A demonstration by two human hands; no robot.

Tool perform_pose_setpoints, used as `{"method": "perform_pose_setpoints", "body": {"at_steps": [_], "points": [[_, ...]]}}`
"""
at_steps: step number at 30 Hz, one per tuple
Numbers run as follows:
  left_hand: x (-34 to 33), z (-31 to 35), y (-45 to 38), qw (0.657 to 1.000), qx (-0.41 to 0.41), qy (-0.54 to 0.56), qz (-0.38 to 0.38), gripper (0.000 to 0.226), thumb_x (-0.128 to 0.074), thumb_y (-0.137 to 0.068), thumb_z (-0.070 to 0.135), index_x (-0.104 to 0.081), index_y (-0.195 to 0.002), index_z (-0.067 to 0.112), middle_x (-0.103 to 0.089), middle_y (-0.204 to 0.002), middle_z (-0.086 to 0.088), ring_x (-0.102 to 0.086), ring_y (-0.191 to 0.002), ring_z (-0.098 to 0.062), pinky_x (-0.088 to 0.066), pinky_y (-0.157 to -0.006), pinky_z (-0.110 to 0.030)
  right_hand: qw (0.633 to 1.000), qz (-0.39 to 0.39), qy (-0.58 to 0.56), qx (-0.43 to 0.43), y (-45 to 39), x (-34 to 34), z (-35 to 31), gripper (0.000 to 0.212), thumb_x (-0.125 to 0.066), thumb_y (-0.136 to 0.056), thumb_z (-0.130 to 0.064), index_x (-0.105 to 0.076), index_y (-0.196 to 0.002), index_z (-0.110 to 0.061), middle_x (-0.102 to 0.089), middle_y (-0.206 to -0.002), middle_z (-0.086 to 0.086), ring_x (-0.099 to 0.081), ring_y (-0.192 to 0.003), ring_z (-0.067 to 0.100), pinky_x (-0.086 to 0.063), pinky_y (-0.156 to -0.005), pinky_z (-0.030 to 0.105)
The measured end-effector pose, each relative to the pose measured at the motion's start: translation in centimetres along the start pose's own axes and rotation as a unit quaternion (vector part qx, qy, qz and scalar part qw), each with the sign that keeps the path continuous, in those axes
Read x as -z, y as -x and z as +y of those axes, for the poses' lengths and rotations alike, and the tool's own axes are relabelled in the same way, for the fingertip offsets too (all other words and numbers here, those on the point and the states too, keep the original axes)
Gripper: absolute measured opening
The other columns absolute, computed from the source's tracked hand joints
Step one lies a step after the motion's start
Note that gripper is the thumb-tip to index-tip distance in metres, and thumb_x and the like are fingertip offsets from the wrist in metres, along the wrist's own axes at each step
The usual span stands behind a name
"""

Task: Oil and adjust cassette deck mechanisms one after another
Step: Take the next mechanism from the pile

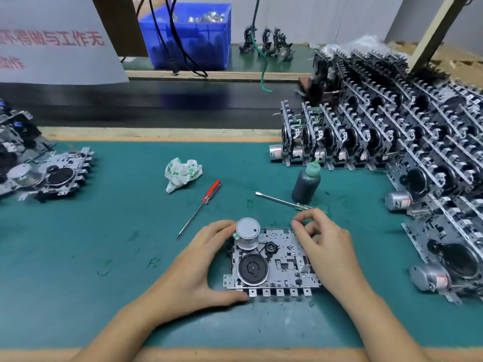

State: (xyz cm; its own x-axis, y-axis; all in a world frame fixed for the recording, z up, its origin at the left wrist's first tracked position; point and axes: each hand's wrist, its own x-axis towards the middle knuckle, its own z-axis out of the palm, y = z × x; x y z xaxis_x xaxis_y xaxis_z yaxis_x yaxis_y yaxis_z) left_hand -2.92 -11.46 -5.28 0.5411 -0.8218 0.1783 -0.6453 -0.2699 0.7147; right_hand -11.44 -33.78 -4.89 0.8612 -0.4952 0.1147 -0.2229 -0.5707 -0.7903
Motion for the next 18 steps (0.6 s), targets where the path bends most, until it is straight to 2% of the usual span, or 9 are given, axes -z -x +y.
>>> {"method": "perform_pose_setpoints", "body": {"at_steps": [2, 6, 8, 11, 13, 16, 18], "points": [[0.0, 0.2, -0.1, 1.0, -0.004, 0.009, 0.003, 0.085, -0.074, -0.067, 0.058, -0.029, -0.137, 0.038, -0.025, -0.141, 0.029, -0.031, -0.133, 0.002, -0.023, -0.108, -0.011, 1.0, -0.001, 0.003, 0.004, 0.1, 0.0, 0.0, 0.011, -0.059, -0.089, -0.028, -0.055, -0.079, -0.029, -0.053, -0.051, -0.007, -0.044, -0.045, 0.007, -0.033, -0.048, 0.019], [-0.2, 0.3, 0.0, 1.0, -0.001, 0.014, 0.005, 0.088, -0.075, -0.065, 0.058, -0.029, -0.137, 0.036, -0.029, -0.142, 0.019, -0.031, -0.133, 0.001, -0.024, -0.109, -0.013, 1.0, -0.006, 0.007, 0.003, 0.1, 0.0, 0.0, 0.011, -0.058, -0.09, -0.029, -0.056, -0.079, -0.029, -0.054, -0.053, -0.016, -0.045, -0.046, 0.007, -0.034, -0.051, 0.019], [-0.3, 0.3, 0.0, 1.0, -0.005, 0.009, 0.013, 0.088, -0.074, -0.064, 0.059, -0.03, -0.138, 0.041, -0.03, -0.141, 0.018, -0.031, -0.132, 0.001, -0.024, -0.109, -0.013, 1.0, -0.009, 0.01, 0.002, 0.2, -0.1, 0.1, 0.011, -0.057, -0.09, -0.03, -0.056, -0.079, -0.029, -0.054, -0.054, -0.016, -0.044, -0.046, 0.007, -0.033, -0.049, 0.02], [-0.2, 0.6, 0.0, 1.0, -0.01, 0.006, 0.005, 0.099, -0.076, -0.061, 0.061, -0.02, -0.141, 0.046, -0.025, -0.141, 0.024, -0.03, -0.134, -0.002, -0.024, -0.109, -0.014, 1.0, -0.006, 0.011, 0.01, 0.3, -0.2, 0.1, 0.013, -0.056, -0.09, -0.031, -0.055, -0.078, -0.029, -0.055, -0.054, -0.007, -0.042, -0.045, 0.01, -0.031, -0.048, 0.021], [-0.3, 0.8, 0.0, 1.0, -0.015, -0.022, 0.007, 0.101, -0.076, -0.059, 0.061, -0.018, -0.14, 0.045, -0.025, -0.139, 0.026, -0.031, -0.132, -0.001, -0.027, -0.108, -0.018, 1.0, -0.005, 0.015, 0.021, 0.5, -0.3, 0.0, 0.013, -0.056, -0.09, -0.031, -0.055, -0.077, -0.03, -0.056, -0.053, 0.001, -0.043, -0.046, 0.015, -0.035, -0.051, 0.026], [-0.9, 1.3, -0.1, 0.998, -0.008, -0.054, 0.031, 0.096, -0.075, -0.058, 0.056, -0.024, -0.137, 0.038, -0.03, -0.132, 0.023, -0.038, -0.126, -0.002, -0.034, -0.104, -0.025, 0.999, 0.018, 0.019, 0.04, 0.9, -0.5, -0.1, 0.015, -0.058, -0.088, -0.028, -0.056, -0.073, -0.029, -0.053, -0.049, 0.008, -0.043, -0.049, 0.018, -0.036, -0.054, 0.027], [-1.1, 1.5, -0.1, 0.996, -0.008, -0.07, 0.05, 0.093, -0.073, -0.057, 0.053, -0.029, -0.136, 0.034, -0.034, -0.129, 0.02, -0.041, -0.121, -0.003, -0.036, -0.101, -0.025, 0.998, 0.029, 0.014, 0.05, 1.1, -0.6, -0.2, 0.016, -0.057, -0.088, -0.027, -0.056, -0.072, -0.028, -0.051, -0.048, 0.008, -0.041, -0.046, 0.014, -0.034, -0.052, 0.026]]}}
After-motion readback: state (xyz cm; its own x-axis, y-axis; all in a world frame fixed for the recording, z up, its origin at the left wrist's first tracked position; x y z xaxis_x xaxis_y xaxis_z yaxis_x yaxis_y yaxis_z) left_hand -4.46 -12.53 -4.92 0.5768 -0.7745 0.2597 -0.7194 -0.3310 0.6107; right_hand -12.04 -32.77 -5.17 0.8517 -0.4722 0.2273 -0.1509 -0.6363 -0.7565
